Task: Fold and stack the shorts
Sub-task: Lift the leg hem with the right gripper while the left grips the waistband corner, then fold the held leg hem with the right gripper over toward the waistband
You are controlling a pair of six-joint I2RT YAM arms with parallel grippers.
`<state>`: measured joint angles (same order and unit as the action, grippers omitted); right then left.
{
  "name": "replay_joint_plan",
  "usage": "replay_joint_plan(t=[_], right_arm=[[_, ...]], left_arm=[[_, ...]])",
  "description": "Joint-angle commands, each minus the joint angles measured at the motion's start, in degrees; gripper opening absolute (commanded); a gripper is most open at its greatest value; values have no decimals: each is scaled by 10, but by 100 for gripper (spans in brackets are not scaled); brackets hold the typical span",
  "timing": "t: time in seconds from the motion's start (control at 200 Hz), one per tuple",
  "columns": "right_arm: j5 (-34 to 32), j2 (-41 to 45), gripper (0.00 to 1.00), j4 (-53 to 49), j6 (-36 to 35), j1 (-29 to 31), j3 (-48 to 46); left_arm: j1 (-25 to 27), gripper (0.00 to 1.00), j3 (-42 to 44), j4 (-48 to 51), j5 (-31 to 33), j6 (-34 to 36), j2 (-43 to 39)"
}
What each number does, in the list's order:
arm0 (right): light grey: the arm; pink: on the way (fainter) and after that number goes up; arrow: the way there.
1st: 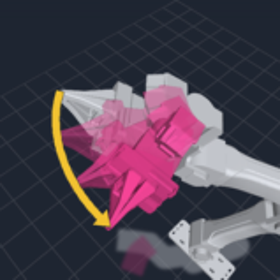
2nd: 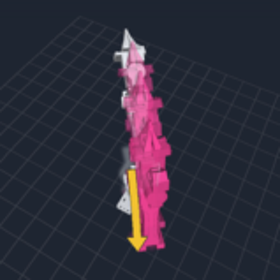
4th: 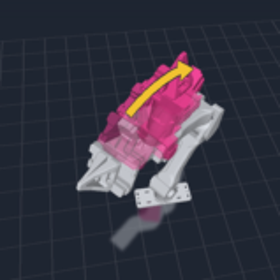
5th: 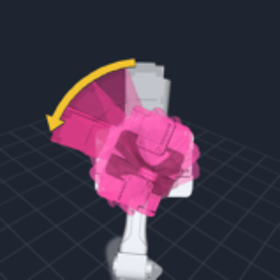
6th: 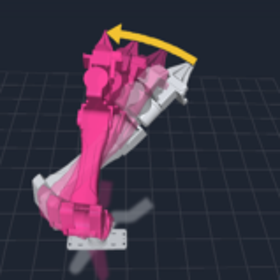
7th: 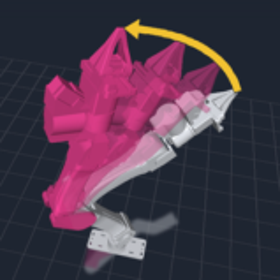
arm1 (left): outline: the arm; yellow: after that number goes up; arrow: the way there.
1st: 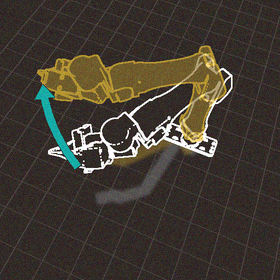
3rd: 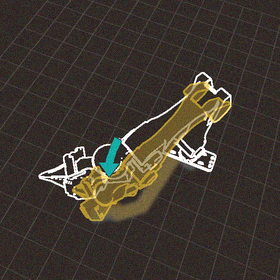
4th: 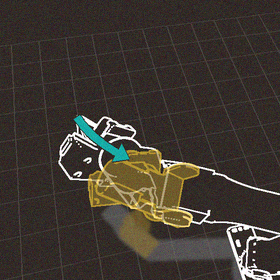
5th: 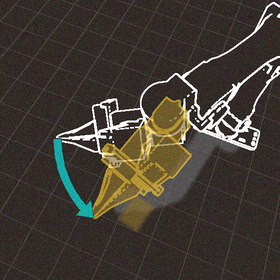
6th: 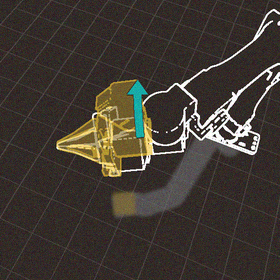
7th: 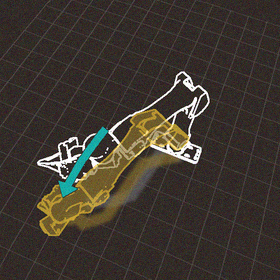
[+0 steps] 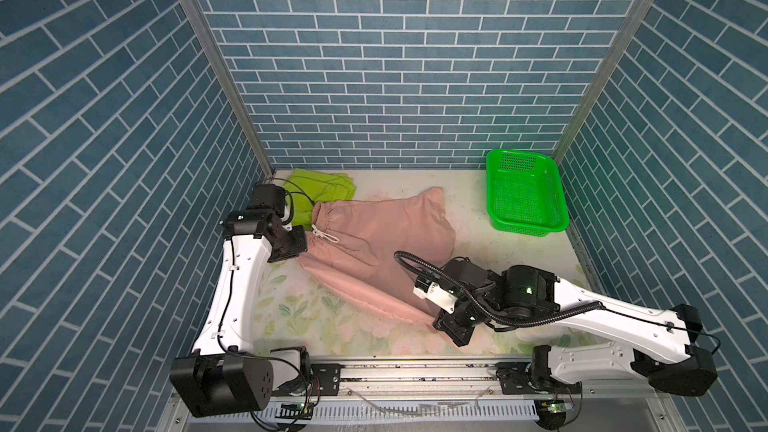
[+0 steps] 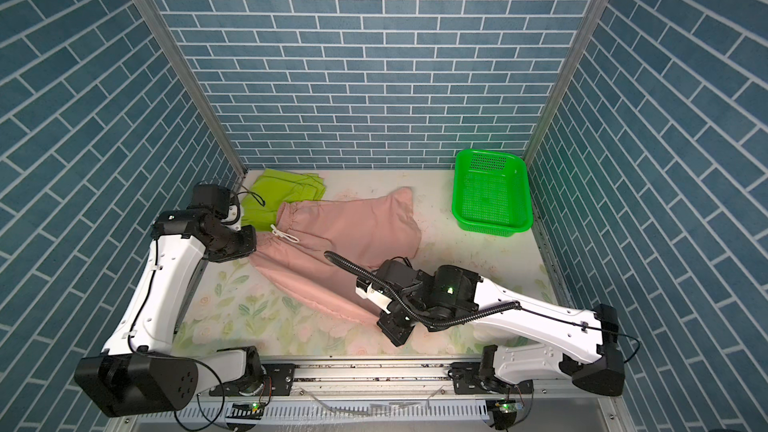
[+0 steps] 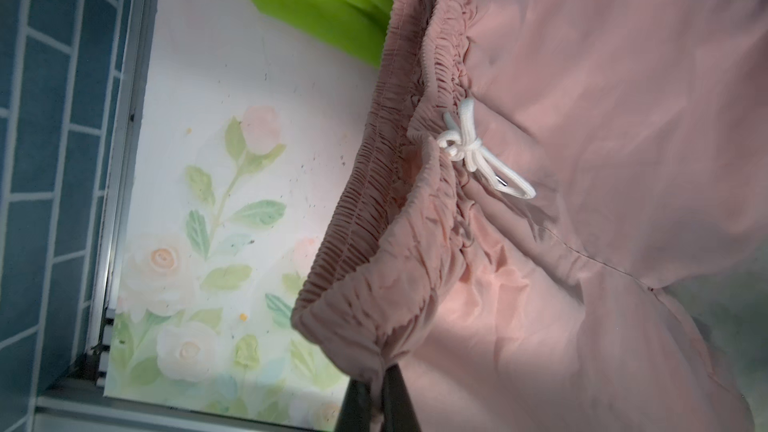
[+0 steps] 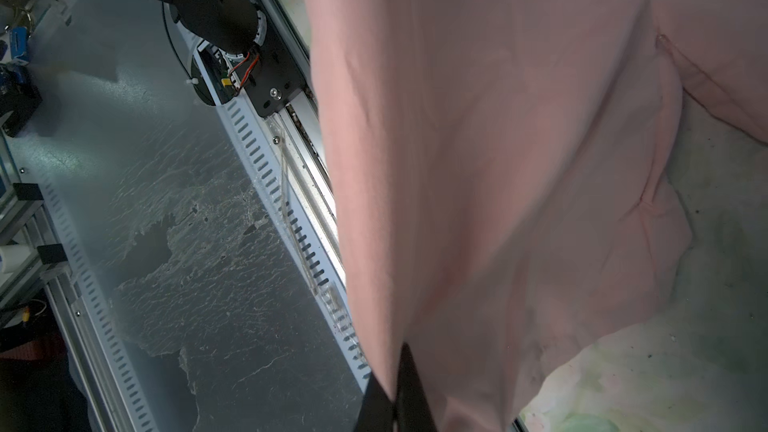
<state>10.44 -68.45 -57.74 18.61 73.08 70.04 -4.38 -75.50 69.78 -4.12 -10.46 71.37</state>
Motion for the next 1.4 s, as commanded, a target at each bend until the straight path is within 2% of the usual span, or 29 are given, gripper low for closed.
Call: replay_joint_plan(t=[0.0, 0.16, 0.285, 0.405, 0.485, 0.74, 0.825, 0.925, 0.99, 1.14, 1.395], right_arm=[[58, -10, 0, -50, -57, -44, 16], [94, -67, 0, -72, -104, -106, 58], [123, -105, 0, -72, -117, -112, 86], [125, -97, 0, -81, -104, -109, 77], [125, -85, 0, -90, -95, -98, 79], [74, -53, 0, -129, -50, -2, 127], [63, -39, 0, -135, -43, 7, 129], [15, -35, 0, -154, -62, 2, 128], [14, -38, 0, -160, -91, -29, 134], [47, -57, 0, -151, -177, -149, 156], [137, -198, 0, -186, -319, -286, 280]], left_arm=[[-12, 0, -4, 32, 42, 22, -1], [-12, 0, -14, 33, 62, 27, 16], [-15, 0, -10, 18, 62, 31, 14], [-33, 0, -5, 12, 56, 40, 18], [-41, 0, -4, 12, 49, 46, 16], [-48, 0, -5, 40, 43, 58, -26], [-48, 0, 4, 42, 41, 57, -41], [-48, 0, 6, 42, 46, 56, -43], [-49, 0, -2, 43, 49, 56, -34], [-49, 0, -38, 36, 58, 57, -11], [-48, 0, -147, 6, 20, 56, 108]])
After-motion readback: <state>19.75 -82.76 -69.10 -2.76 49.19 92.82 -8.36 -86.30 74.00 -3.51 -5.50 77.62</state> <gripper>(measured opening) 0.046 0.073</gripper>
